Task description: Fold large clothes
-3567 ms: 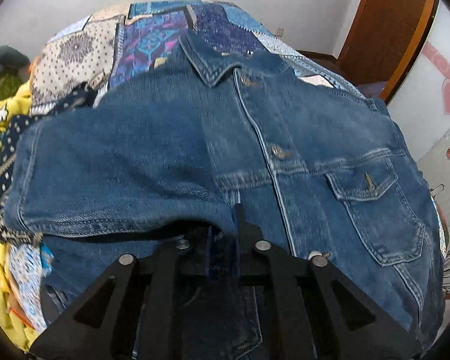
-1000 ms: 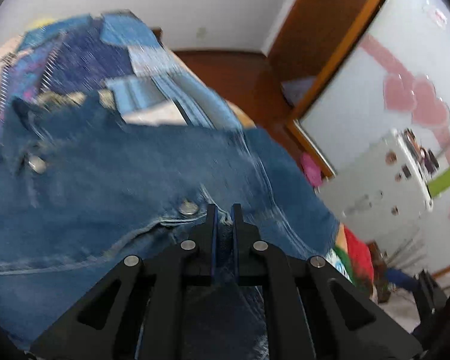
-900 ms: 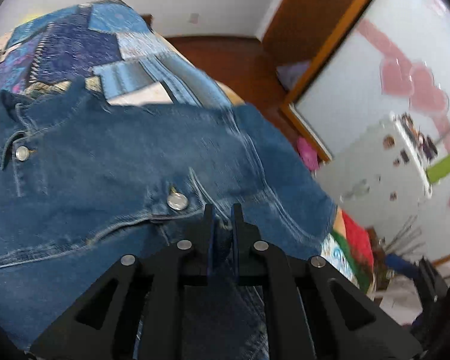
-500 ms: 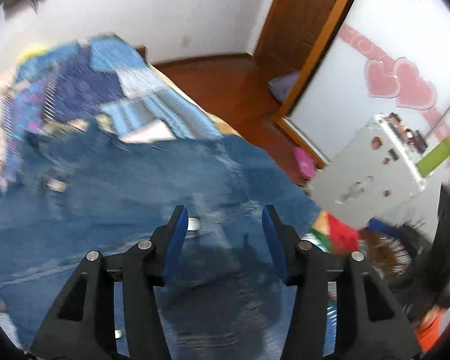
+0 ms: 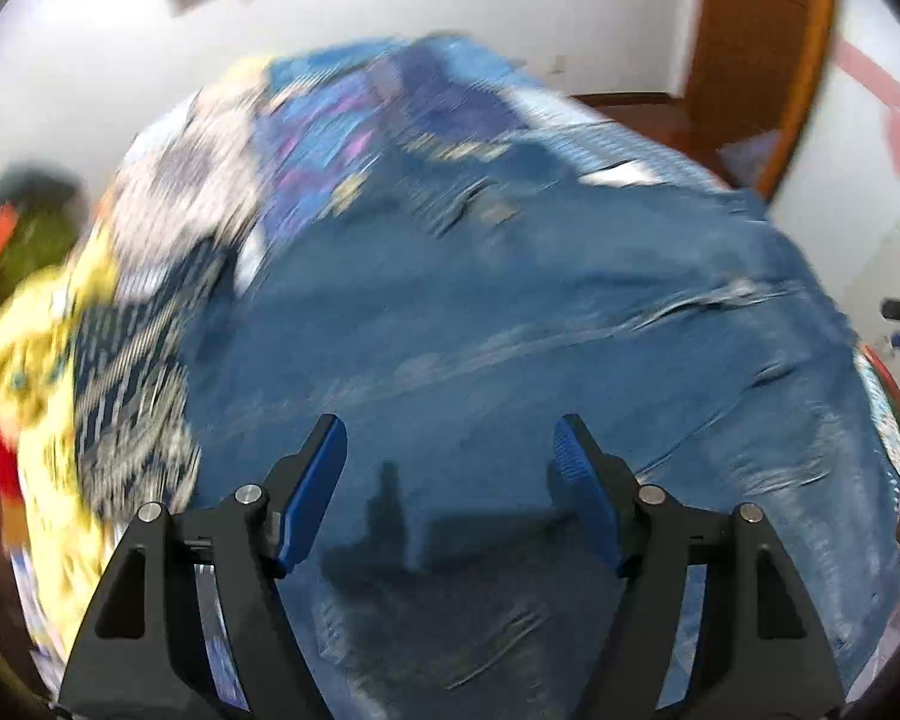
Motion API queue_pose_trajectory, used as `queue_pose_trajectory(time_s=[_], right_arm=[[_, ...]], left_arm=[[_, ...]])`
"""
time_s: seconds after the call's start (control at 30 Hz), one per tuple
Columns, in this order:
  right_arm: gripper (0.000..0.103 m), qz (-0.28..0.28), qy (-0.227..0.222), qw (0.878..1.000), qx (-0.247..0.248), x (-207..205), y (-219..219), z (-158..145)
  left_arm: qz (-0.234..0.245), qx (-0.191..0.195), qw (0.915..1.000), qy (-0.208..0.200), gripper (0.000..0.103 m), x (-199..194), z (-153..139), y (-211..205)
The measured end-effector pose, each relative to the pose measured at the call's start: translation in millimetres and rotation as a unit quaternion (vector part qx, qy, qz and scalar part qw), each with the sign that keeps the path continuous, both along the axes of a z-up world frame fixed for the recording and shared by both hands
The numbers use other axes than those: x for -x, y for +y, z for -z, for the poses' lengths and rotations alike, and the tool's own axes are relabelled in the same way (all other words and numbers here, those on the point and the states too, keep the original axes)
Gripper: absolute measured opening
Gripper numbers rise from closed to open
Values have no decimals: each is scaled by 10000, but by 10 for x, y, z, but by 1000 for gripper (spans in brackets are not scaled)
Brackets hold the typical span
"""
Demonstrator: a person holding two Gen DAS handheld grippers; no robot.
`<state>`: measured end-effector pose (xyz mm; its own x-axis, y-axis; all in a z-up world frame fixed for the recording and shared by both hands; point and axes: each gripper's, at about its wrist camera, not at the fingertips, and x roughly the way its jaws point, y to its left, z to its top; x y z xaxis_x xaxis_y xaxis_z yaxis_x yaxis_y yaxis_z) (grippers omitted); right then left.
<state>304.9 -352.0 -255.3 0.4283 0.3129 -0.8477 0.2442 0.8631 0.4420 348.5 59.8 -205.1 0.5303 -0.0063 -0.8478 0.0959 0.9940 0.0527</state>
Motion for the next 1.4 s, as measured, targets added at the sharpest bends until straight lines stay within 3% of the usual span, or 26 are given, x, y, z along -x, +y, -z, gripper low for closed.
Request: queue_pose_trajectory(time_s=[0.17, 0.37, 0.5, 0.57, 0.67, 0.87, 1.1, 1.27, 1.4], right_arm=[[102, 232, 438, 9980, -403, -158, -74, 331], [90, 547, 472, 9943, -787, -315, -117, 492], [67, 1023, 558, 9863, -1170, -388, -257, 613], [41, 1243, 553, 9819, -1318, -380, -340, 630], [15, 1350, 502, 9813, -1276, -388, -347, 583], [9, 1029, -131, 9940, -334, -385, -71, 50], [7, 653, -1011, 9913, -541, -363, 152, -708], [7, -148, -1740, 9842, -277, -319, 799, -1349], [7, -918, -1891, 9776, -100, -313, 1398, -1431]], left_arm=[[-706, 495, 9963, -14, 71, 194, 122, 534], [-932, 686, 9933, -17, 71, 292, 155, 709], [-1020, 854, 9911, -8, 71, 340, 196, 728], [-1032, 902, 9906, 6, 71, 347, 213, 728], [-981, 925, 9909, 14, 71, 368, 214, 698], [-909, 867, 9920, -132, 71, 459, 104, 651], [-851, 847, 9920, -393, 71, 619, -85, 676], [-820, 834, 9919, -496, 71, 744, -132, 718], [-782, 811, 9924, -495, 71, 822, -119, 740]])
